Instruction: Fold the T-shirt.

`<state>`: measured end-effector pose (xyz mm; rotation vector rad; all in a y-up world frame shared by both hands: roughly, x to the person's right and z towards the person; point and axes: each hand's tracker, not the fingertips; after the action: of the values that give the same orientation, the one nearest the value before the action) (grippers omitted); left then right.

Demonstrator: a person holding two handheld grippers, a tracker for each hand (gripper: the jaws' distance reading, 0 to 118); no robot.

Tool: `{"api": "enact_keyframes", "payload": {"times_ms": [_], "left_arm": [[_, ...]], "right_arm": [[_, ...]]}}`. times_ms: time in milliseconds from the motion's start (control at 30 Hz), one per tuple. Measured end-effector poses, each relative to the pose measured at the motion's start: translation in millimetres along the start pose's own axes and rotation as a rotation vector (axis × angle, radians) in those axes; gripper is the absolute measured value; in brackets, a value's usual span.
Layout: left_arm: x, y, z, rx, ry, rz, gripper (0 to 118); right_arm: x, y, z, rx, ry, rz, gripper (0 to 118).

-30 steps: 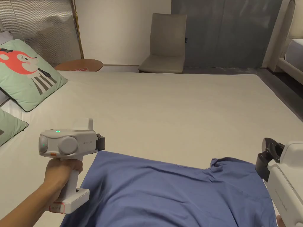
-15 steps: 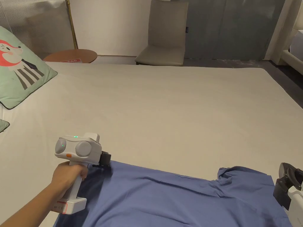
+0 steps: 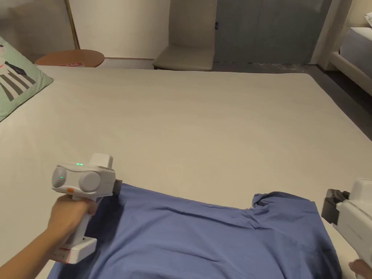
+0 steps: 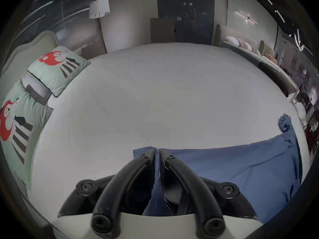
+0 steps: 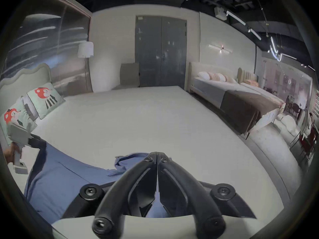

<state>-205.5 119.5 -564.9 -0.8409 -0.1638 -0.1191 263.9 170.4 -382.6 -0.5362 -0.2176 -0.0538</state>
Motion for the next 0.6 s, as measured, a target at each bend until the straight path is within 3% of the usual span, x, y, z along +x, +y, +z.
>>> {"api": "enact_keyframes", "payload": {"times_ms": [33, 100, 133, 167, 233, 367, 400, 500, 600], "left_arm": [[-1.9, 1.0, 9.4, 0.011, -0.012, -0.002, 2], [-7.3, 3.4, 24.2, 0.034, -0.014, -0.015, 2], [-9.3, 4.1, 31.4, 0.047, -0.019, -0.021, 2], [-11.0, 5.5, 37.8, 0.046, -0.022, -0.028, 2], [-13.5, 7.2, 47.1, 0.062, -0.038, -0.024, 2], [-13.5, 9.4, 61.0, 0.089, -0.052, -0.029, 2], [-13.6, 9.4, 63.1, 0.092, -0.054, -0.034, 2], [-10.0, 8.2, 66.5, 0.093, -0.05, -0.05, 2], [-11.3, 6.8, 68.0, 0.091, -0.05, -0.045, 2]], "right_arm": [[4.8, 1.8, -13.2, -0.05, 0.005, -0.014, 23], [20.1, -3.6, -47.4, -0.131, 0.002, -0.028, 75], [23.4, -6.0, -58.3, -0.18, 0.0, -0.051, 91], [25.8, -10.2, -68.6, -0.194, -0.007, -0.062, 97], [27.8, -13.9, -77.8, -0.297, -0.026, -0.089, 99], [24.7, -32.5, -99.8, -0.405, -0.024, -0.057, 97], [23.3, -36.1, -100.5, -0.416, -0.025, -0.058, 95], [13.9, -38.7, -89.0, -0.433, -0.017, -0.043, 72], [10.7, -44.3, -92.0, -0.465, -0.018, -0.044, 64]]}}
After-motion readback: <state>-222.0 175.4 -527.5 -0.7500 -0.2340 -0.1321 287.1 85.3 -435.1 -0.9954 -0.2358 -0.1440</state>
